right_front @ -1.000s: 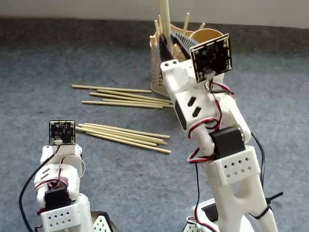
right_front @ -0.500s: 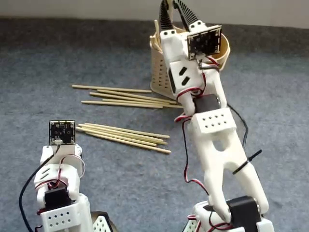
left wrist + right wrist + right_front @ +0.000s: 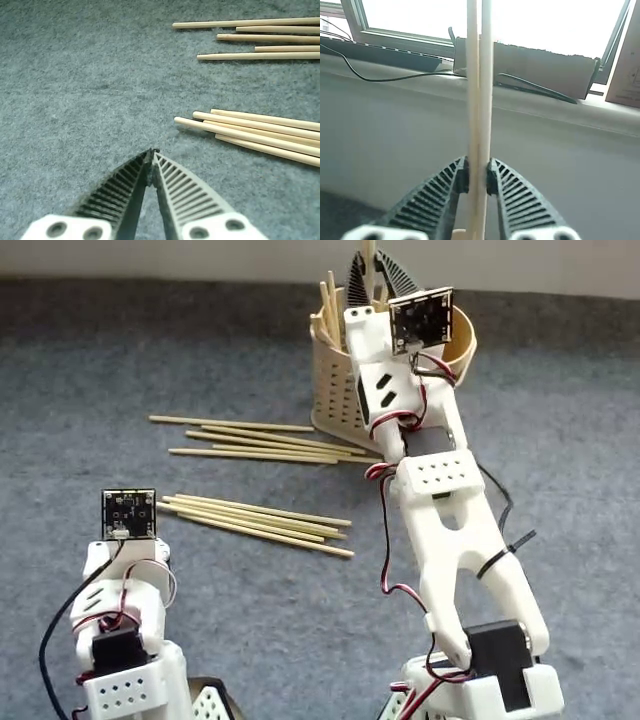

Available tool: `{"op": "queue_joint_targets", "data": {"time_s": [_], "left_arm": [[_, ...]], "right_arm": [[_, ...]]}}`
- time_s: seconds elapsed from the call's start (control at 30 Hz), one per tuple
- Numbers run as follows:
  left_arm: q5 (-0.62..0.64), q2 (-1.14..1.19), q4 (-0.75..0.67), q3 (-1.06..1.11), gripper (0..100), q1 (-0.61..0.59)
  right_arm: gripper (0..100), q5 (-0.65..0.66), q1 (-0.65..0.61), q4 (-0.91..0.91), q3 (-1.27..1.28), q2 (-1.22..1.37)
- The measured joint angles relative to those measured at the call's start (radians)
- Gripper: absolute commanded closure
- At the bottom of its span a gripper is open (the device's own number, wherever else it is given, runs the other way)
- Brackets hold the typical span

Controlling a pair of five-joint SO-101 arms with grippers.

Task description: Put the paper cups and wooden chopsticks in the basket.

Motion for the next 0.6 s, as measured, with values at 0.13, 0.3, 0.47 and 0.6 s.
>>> {"op": "queue_joint_targets", "data": {"time_s": [0.13,0.3,0.47,0.6], "left_arm": [[0.0,0.0,0.0,0.0,99,0.0],[0.0,0.0,0.0,0.0,99,0.0],[0.0,0.0,0.0,0.0,99,0.0],[0.0,0.0,0.0,0.0,99,0.0]], "right_arm": [[86.2,0.0,0.0,0.035,0.0,0.0],[86.2,0.0,0.0,0.049,0.0,0.0],[86.5,0.0,0.0,0.057,0.002,-0.018],[86.5,0.0,0.0,0.183,0.017,-0.132]]}}
